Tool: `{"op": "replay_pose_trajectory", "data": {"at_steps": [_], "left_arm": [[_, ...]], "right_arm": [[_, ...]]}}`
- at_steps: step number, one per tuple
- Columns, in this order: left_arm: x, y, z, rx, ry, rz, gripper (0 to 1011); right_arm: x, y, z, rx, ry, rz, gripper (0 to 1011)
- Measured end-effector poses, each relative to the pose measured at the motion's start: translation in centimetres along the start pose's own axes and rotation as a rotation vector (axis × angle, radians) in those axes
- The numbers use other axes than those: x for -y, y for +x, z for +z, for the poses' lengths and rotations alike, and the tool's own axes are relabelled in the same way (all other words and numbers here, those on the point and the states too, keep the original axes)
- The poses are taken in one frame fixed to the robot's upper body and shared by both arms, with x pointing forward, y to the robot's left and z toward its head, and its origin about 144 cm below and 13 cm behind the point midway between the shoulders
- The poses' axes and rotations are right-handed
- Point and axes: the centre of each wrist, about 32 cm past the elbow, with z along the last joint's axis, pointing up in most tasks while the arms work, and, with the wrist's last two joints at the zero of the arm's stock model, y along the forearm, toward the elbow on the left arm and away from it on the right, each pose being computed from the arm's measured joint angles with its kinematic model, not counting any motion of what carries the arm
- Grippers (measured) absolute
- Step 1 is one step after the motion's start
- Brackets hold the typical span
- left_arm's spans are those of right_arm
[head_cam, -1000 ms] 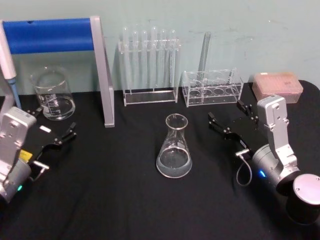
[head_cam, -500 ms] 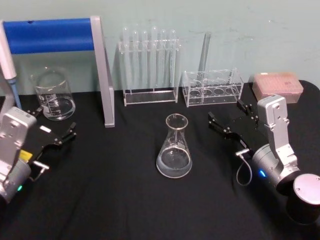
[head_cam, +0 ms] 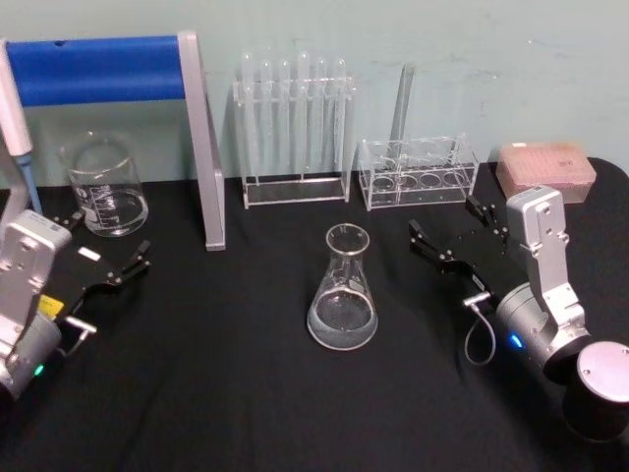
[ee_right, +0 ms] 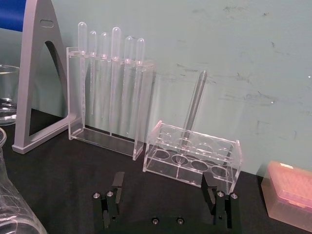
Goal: Grasp the erlenmeyer flask with one hand, shake it three times, then place it back.
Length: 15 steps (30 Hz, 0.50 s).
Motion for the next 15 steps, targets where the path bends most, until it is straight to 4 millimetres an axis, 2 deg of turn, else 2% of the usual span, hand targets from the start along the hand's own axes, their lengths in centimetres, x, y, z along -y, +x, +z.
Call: {"op": "replay_pose_trajectory", "data": {"at_steps": [15], "left_arm": [[0.00, 0.00, 0.00, 0.000, 0.000, 0.000, 1001]], "right_arm": [[0.00, 0.00, 0.00, -0.001, 0.000, 0.000, 1000]]}}
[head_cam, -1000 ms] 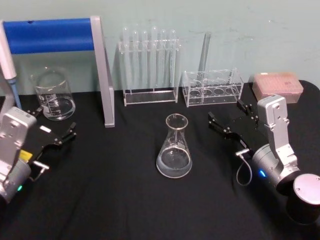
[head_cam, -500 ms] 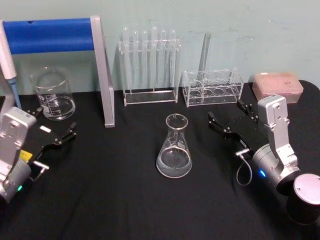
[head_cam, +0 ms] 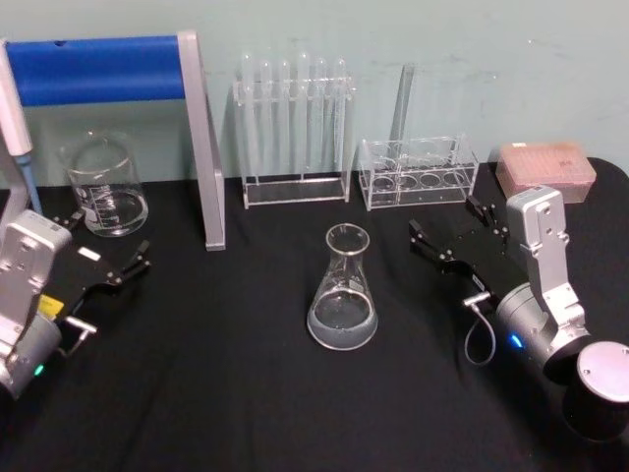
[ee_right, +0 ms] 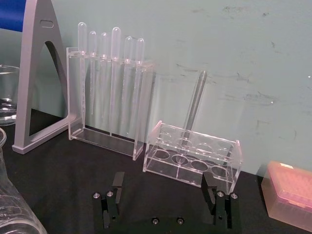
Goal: Grasp the erlenmeyer flask with one hand, shake it three times, then place it back.
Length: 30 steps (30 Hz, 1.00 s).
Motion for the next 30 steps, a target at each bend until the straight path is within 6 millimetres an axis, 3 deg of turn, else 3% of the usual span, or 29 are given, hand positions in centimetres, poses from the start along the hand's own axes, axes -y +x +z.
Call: {"op": "replay_pose_trajectory", "data": {"at_steps": [30], "left_arm": [[0.00, 0.00, 0.00, 0.000, 0.000, 0.000, 1001]], "right_arm": [[0.00, 0.00, 0.00, 0.000, 0.000, 0.000, 1000]]}}
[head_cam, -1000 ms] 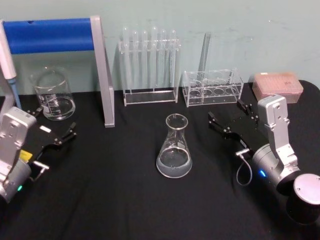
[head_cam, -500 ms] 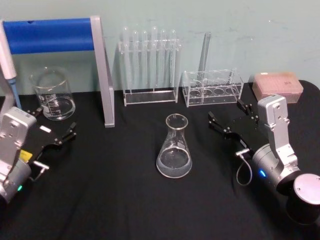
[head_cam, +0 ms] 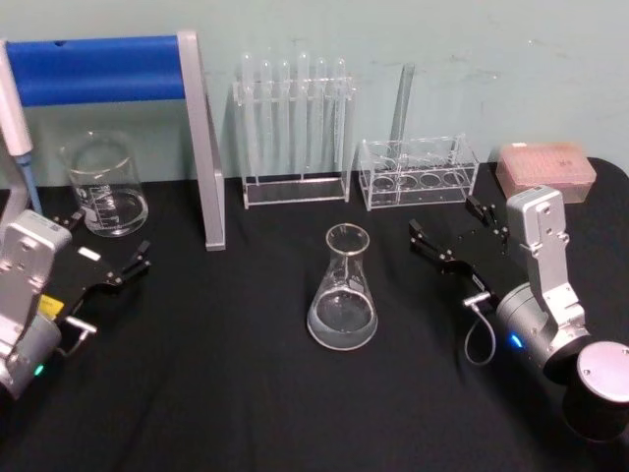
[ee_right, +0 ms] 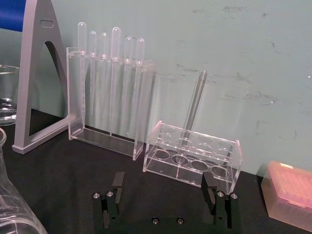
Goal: Grasp the erlenmeyer flask with one hand, shake it three times, then place it back.
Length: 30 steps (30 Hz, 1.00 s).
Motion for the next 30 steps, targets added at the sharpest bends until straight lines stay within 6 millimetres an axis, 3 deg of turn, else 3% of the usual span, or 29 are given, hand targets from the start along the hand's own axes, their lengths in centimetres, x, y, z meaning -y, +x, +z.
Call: {"op": "replay_pose_trajectory", "data": {"at_steps": [30], "left_arm": [[0.00, 0.00, 0.00, 0.000, 0.000, 0.000, 1001]], "right_arm": [[0.00, 0.00, 0.00, 0.000, 0.000, 0.000, 1000]]}}
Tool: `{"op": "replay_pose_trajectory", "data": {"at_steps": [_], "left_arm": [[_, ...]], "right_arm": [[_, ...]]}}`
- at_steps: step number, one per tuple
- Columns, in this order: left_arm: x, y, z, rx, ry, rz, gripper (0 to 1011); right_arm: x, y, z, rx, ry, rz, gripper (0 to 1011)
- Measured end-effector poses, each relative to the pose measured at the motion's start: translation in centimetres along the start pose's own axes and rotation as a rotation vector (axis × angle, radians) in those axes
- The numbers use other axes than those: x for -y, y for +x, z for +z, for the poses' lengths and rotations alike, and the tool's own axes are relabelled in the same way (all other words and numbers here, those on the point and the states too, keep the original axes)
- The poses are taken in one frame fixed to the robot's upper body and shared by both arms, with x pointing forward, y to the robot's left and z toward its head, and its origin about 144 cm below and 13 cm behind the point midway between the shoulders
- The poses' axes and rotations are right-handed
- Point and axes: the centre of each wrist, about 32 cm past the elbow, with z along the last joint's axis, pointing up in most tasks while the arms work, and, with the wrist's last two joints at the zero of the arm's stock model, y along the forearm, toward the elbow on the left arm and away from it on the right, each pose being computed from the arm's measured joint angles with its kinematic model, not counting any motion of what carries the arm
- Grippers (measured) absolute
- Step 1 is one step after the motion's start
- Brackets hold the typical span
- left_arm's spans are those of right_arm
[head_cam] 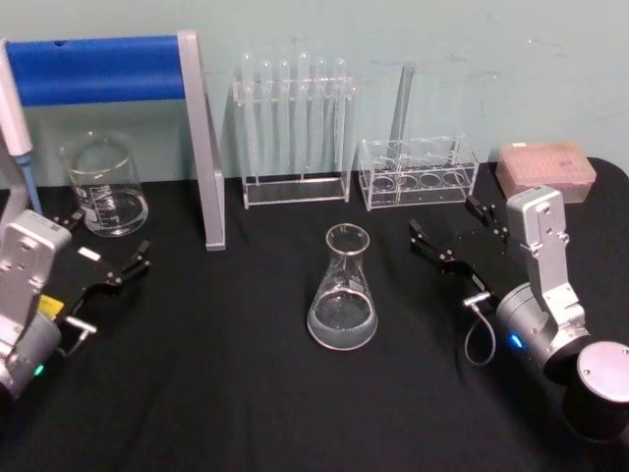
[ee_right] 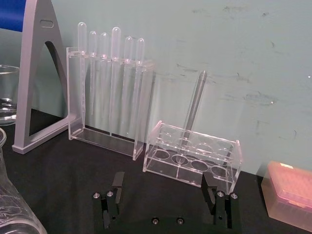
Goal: Grasp the erlenmeyer flask with one hand, shake it three times, then place it back.
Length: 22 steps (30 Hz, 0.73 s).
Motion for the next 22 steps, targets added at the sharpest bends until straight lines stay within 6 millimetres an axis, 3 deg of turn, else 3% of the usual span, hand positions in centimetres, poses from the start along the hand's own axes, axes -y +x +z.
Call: {"op": "replay_pose_trajectory", "data": {"at_steps": [22], "left_arm": [[0.00, 0.00, 0.00, 0.000, 0.000, 0.000, 1001]], "right_arm": [[0.00, 0.00, 0.00, 0.000, 0.000, 0.000, 1000]]}}
